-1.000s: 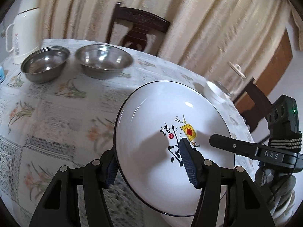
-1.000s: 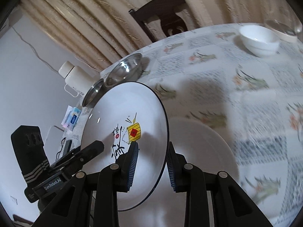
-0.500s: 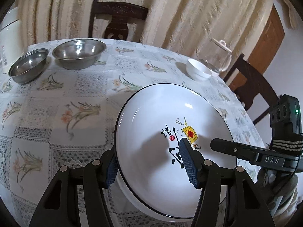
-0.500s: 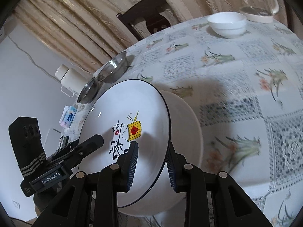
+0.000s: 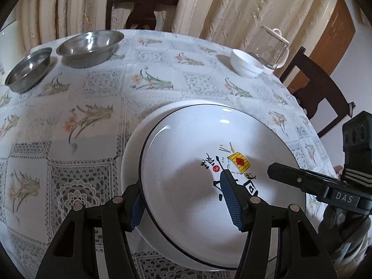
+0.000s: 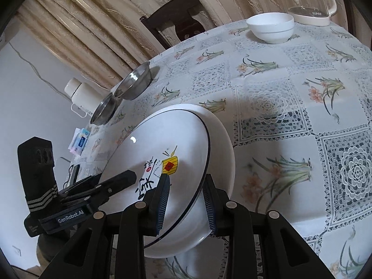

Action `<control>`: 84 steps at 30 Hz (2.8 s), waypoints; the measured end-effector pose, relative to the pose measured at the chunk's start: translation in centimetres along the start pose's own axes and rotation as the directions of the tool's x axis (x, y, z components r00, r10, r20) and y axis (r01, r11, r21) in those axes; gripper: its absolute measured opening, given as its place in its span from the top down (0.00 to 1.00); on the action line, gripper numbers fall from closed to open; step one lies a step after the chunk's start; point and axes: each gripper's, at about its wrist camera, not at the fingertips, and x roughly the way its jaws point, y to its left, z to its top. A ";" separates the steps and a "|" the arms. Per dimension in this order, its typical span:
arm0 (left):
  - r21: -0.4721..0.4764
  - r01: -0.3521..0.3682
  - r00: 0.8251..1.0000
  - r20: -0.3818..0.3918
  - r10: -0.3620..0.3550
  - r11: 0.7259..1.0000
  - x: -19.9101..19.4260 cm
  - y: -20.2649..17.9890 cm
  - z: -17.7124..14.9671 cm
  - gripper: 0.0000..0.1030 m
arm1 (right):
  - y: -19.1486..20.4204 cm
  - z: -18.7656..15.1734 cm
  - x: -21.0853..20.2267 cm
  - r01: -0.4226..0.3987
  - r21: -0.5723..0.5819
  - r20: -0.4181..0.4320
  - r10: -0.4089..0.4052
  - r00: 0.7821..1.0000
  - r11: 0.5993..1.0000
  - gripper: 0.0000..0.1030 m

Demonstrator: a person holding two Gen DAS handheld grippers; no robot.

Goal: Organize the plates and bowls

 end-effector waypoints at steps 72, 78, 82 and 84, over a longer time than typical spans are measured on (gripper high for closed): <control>-0.070 -0.005 0.999 0.033 0.007 0.998 -2.0 3.2 0.3 0.39 | 0.4 -0.6 -0.7 0.083 -0.006 0.060 -0.083 0.995 0.997 0.65; -0.077 -0.004 0.999 0.036 0.007 0.997 -2.0 3.4 0.3 0.39 | 0.4 -0.5 -0.6 0.078 -0.003 0.060 -0.077 0.995 0.997 0.66; -0.088 -0.005 0.999 0.043 0.009 0.996 -2.3 3.8 0.3 0.39 | 0.2 -0.3 -1.1 0.088 0.008 0.079 -0.088 0.993 0.996 0.66; -0.094 -0.005 0.999 0.047 0.009 0.996 -2.4 4.1 0.3 0.39 | 0.1 -0.1 -1.5 0.099 0.016 0.097 -0.100 0.990 0.995 0.65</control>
